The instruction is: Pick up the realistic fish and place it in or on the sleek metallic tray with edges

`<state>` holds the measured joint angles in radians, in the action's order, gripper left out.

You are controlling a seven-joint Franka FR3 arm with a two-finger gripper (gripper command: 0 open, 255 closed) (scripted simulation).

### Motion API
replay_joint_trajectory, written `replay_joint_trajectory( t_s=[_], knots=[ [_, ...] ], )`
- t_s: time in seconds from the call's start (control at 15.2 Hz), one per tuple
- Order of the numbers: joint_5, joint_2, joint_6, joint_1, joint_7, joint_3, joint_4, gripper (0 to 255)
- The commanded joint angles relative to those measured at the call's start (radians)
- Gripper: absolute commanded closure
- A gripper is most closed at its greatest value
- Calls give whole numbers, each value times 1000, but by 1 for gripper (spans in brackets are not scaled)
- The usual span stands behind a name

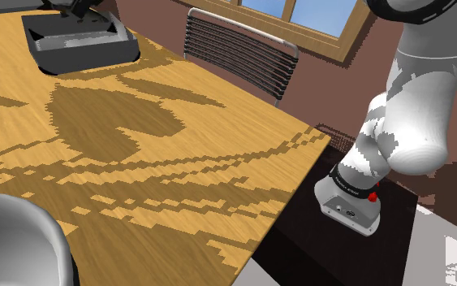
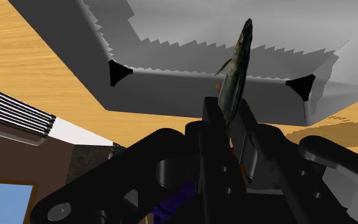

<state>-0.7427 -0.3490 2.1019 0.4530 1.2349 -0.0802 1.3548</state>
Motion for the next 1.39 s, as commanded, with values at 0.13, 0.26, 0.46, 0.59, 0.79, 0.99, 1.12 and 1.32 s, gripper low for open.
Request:
replay_joint_trajectory(
  t_s=[0.13,0.26,0.46,0.59,0.79,0.99,1.12,1.32],
  knots=[
    [-6,0,13,0,12,1,16,255],
    [-6,0,13,0,12,1,16,255],
    [-6,0,13,0,12,1,16,255],
    [-6,0,13,0,12,1,16,0],
    [-6,0,13,0,12,1,16,0],
    [-2,37,-27,-17,11,-8,23,0],
    [1,67,-66,-33,10,-18,23,0],
    [1,67,-66,-33,10,-18,23,0]
  ],
)
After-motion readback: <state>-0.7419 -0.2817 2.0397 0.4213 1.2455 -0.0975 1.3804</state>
